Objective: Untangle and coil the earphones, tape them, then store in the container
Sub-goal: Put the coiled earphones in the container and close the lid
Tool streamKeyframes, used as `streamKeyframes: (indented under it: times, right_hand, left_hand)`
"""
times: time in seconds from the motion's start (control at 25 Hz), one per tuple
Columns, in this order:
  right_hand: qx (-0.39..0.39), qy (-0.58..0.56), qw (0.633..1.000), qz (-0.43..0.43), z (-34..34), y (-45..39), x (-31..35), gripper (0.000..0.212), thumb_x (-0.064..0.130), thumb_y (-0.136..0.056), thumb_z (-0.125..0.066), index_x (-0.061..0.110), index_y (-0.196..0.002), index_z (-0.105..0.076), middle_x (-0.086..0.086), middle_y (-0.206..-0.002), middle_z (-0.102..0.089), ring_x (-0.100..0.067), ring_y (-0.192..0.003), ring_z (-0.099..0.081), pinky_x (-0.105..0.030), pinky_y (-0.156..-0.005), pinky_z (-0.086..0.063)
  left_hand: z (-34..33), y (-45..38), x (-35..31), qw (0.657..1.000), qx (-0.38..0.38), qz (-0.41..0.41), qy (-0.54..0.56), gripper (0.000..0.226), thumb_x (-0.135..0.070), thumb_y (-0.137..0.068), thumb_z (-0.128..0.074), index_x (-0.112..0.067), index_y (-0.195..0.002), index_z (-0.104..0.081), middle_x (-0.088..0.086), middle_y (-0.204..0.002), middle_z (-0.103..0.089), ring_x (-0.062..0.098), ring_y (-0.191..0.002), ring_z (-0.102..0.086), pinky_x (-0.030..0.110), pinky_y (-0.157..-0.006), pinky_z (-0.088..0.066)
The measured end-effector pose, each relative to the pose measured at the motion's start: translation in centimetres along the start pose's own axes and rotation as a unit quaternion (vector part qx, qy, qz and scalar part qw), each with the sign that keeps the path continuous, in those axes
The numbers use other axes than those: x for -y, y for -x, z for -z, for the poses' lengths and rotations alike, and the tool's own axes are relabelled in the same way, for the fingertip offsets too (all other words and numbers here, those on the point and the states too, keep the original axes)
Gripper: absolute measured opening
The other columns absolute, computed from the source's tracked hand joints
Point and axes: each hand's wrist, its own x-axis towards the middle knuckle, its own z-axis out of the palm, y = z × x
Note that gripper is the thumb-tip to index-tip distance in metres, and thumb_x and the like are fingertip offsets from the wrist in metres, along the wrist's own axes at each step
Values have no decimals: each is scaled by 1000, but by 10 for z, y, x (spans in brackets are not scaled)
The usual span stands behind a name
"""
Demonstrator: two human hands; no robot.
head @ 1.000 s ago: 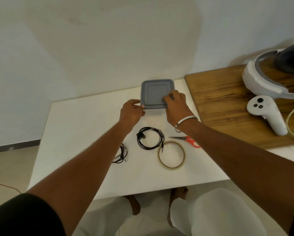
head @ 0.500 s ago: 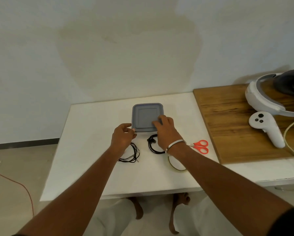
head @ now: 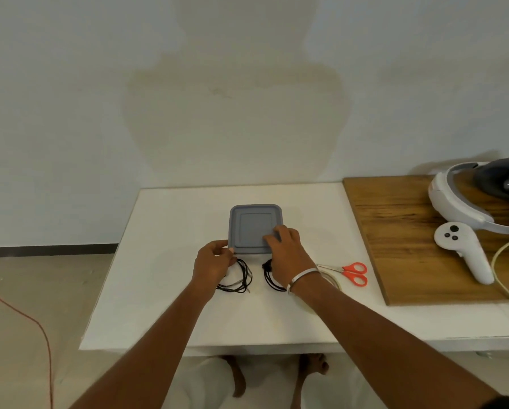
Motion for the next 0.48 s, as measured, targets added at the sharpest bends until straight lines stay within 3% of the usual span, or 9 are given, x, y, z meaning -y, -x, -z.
streamKeyframes:
  times: [0.12, 0.2, 0.36, 0.48]
  right_hand:
    - [-20, 37, 999, -16, 4, 0, 8, 52, 14, -80, -56, 14, -131, -45, -11, -142, -31, -32, -133, -26, -43, -110, -28]
    - [-50, 49, 997, -25, 5, 0, 16, 49, 16, -80, -54, 15, -128, -47, -9, -138, -35, -30, -130, -30, -43, -109, -26]
    - [-76, 24, 996, 37, -1, -7, 34, 35, 20, -85, -52, 12, -120, -53, -8, -120, -47, -26, -112, -44, -39, -97, -39]
    - [-91, 34, 992, 82, -9, -16, 44, 27, 28, -87, -59, 10, -107, -58, -10, -107, -55, -28, -97, -53, -41, -83, -48]
  left_hand:
    - [1, -3, 1, 999, -3, 26, 22, 29, -7, -96, -52, -12, -123, -63, 3, -102, -72, 13, -89, -72, 33, -78, -56]
    - [2, -3, 1, 999, -2, 30, 18, 31, -1, -95, -49, -11, -119, -65, 3, -100, -72, 14, -89, -71, 31, -78, -56]
    - [2, -1, 1, 1000, -3, 14, 16, 23, -6, -95, -56, -11, -115, -66, 6, -96, -73, 10, -81, -69, 21, -60, -52]
    - [4, -3, 4, 1000, -2, 15, 12, 22, -7, -91, -62, -10, -112, -67, 7, -97, -73, 17, -85, -70, 24, -64, -53]
